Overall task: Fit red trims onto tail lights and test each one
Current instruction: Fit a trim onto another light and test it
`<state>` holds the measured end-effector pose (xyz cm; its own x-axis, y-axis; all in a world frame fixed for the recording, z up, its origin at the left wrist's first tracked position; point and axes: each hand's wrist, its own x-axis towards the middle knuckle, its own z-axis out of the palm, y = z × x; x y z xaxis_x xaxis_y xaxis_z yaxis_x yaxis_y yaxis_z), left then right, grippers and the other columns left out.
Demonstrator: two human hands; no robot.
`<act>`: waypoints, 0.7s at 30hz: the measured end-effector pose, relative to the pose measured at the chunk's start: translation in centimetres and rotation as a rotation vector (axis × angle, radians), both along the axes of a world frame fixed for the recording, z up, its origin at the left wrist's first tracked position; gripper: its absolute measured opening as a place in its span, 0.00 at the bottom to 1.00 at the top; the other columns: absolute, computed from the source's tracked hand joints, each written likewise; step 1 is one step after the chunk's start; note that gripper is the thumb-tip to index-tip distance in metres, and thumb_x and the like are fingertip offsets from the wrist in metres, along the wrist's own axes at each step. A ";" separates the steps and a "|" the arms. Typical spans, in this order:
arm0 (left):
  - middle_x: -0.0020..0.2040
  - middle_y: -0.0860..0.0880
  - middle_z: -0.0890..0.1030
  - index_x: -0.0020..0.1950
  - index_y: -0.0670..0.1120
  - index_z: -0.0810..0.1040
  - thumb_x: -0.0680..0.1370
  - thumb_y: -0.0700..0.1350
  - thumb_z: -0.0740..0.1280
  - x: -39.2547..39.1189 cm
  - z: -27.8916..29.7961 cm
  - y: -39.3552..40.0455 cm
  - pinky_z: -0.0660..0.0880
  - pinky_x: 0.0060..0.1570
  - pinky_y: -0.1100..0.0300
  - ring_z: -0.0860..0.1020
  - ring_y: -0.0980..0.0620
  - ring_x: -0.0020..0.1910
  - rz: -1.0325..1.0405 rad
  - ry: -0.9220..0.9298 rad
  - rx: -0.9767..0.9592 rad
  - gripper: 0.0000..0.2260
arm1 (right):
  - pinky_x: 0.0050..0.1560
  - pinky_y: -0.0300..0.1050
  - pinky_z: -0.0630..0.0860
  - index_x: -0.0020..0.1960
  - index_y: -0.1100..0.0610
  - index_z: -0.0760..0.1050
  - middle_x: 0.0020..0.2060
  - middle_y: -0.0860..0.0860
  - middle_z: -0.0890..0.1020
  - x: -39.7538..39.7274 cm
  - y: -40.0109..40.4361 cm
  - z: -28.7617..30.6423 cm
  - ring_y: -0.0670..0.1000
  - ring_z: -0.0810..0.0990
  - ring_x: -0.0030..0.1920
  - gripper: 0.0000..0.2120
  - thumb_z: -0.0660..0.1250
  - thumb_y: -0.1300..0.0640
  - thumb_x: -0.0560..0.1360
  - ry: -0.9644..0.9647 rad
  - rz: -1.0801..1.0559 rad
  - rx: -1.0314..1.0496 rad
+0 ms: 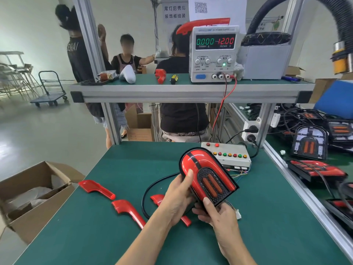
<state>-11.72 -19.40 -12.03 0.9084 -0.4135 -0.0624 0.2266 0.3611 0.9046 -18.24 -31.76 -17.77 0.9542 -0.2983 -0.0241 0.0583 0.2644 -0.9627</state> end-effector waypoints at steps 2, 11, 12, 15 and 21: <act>0.61 0.41 0.83 0.68 0.42 0.75 0.81 0.60 0.63 0.4 0.4 0.0 0.79 0.62 0.48 0.82 0.44 0.61 0.042 0.028 0.008 0.25 | 0.41 0.42 0.83 0.57 0.63 0.80 0.45 0.61 0.87 0.0 0.1 -0.1 0.61 0.88 0.46 0.22 0.73 0.49 0.70 0.001 0.009 0.013; 0.58 0.41 0.85 0.65 0.40 0.77 0.80 0.60 0.61 0.8 0.1 0.0 0.82 0.55 0.50 0.83 0.43 0.58 0.087 -0.031 0.086 0.26 | 0.44 0.42 0.83 0.57 0.63 0.80 0.45 0.61 0.87 0.0 -0.1 -0.2 0.61 0.88 0.47 0.22 0.74 0.49 0.71 -0.016 0.038 0.012; 0.58 0.41 0.85 0.65 0.40 0.77 0.80 0.60 0.61 0.8 0.1 0.0 0.82 0.54 0.51 0.83 0.43 0.58 0.086 -0.037 0.086 0.26 | 0.44 0.42 0.84 0.57 0.63 0.80 0.45 0.61 0.87 0.0 -0.1 -0.1 0.61 0.88 0.47 0.22 0.74 0.49 0.71 -0.013 0.041 0.012; 0.58 0.41 0.85 0.65 0.40 0.77 0.80 0.60 0.61 0.8 0.0 0.1 0.82 0.54 0.51 0.83 0.43 0.59 0.091 -0.043 0.082 0.26 | 0.43 0.42 0.84 0.57 0.61 0.81 0.44 0.60 0.87 -0.2 -0.1 0.0 0.61 0.88 0.46 0.20 0.74 0.49 0.71 -0.008 0.041 0.000; 0.58 0.41 0.84 0.65 0.41 0.77 0.80 0.59 0.62 0.9 -0.1 0.3 0.82 0.54 0.52 0.83 0.43 0.59 0.084 -0.039 0.050 0.24 | 0.44 0.42 0.84 0.57 0.61 0.81 0.44 0.61 0.87 -0.2 0.0 0.3 0.60 0.88 0.46 0.19 0.73 0.50 0.72 -0.006 0.051 -0.002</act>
